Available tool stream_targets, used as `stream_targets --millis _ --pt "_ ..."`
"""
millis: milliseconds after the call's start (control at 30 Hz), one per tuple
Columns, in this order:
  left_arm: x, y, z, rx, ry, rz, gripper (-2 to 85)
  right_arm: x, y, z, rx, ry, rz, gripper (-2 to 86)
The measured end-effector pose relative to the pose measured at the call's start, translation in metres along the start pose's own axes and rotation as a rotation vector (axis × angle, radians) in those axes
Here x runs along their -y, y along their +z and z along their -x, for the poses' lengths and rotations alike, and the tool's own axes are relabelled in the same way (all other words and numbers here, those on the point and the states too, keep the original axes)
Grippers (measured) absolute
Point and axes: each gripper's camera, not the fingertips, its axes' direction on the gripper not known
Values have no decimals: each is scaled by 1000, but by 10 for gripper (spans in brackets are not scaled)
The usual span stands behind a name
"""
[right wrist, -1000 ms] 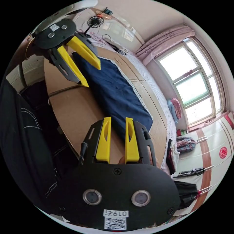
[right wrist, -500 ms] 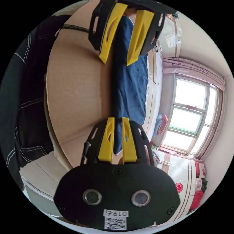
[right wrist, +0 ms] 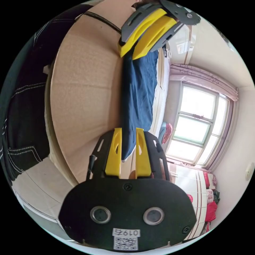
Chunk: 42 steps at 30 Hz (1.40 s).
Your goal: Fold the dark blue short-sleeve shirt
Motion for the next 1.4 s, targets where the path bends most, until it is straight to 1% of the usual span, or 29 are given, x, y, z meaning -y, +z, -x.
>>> stream_targets --millis 100,167,300,400,500,567,600,667,733,867,1033,1100,1167,1267,1400 --pt "-7 6 0 -24 -49 -15 56 -7 2 8 -15 -28 69 59" --pt "-11 9 3 -55 -81 -24 55 -10 -5 16 -56 -46 55 30" --pt "-14 13 4 -75 -98 -12 56 -11 -14 24 -74 -62 33 12" --pt "-19 15 5 -89 -115 -17 58 -8 -18 39 -113 -119 31 6" --pt "-27 6 8 -111 -135 -58 65 -6 -23 43 -112 -112 36 4" --pt "-41 -10 10 -88 -168 -116 70 -7 -27 42 -100 -87 29 3" --pt "-44 -11 10 -70 -165 -112 72 -7 -28 43 -103 -87 28 4" --pt "-55 -7 4 44 -109 -12 77 -7 -29 47 -110 -97 26 4" --pt "-63 -1 3 77 -91 51 80 -7 -30 48 -114 -94 25 5" --pt "-78 5 15 -23 -128 70 88 -11 -34 49 -111 -73 22 4" --pt "-96 3 39 -135 -229 19 84 -15 -33 49 -89 -51 26 4" --pt "-102 -3 42 -103 -244 20 82 -15 -34 52 -106 -52 31 6" --pt "-112 -14 38 -33 -226 48 81 -17 -35 55 -128 -34 28 10" --pt "-134 -29 37 18 -244 67 81 -21 -38 58 -109 -7 27 17" --pt "-164 -30 56 -68 -370 79 82 -26 -38 60 -82 15 27 30"
